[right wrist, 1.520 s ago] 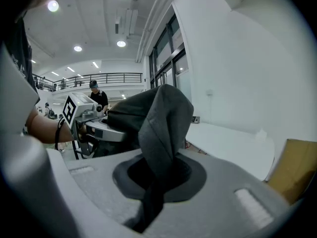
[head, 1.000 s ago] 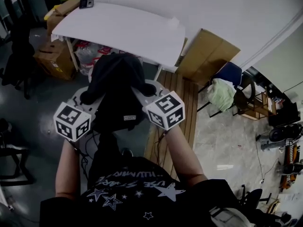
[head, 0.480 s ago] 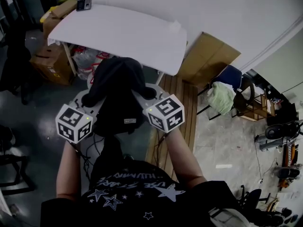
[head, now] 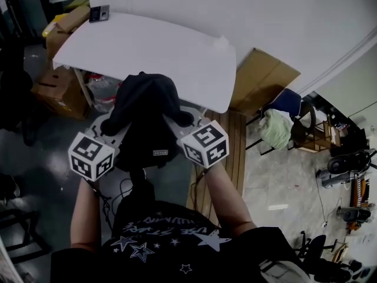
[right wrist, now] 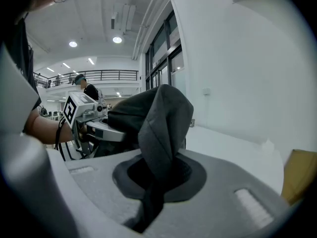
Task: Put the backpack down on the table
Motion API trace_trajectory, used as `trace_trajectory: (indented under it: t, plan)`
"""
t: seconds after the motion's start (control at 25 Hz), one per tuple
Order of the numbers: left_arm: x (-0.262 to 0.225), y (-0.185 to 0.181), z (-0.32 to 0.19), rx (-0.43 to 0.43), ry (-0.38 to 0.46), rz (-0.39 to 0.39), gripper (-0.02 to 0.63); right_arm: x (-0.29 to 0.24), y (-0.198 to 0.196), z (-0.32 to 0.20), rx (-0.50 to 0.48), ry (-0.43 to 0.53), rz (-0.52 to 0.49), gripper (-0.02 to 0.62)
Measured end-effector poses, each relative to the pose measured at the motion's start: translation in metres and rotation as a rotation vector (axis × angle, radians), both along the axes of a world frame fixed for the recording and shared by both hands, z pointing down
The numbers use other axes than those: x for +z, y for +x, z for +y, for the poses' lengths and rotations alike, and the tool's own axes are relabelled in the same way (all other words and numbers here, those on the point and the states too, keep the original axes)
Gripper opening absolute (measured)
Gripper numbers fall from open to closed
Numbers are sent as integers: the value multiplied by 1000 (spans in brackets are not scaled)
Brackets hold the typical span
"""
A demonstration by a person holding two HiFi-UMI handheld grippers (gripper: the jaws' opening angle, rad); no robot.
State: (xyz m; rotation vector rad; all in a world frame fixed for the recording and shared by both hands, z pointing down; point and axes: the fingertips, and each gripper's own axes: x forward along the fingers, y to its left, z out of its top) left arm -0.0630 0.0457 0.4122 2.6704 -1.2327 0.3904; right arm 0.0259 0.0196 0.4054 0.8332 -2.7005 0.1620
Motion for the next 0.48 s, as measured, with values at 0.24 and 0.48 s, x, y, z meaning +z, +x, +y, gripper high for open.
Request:
trace_trajectory:
  t: [0.24,0.48]
  plan:
    - [-12,-30,-60,17,3,2,49,-13,-30,-59,15,3,5,18]
    - [-19,-70,-106,21,20,1,49,-21,-70,-104,24,18,10,18]
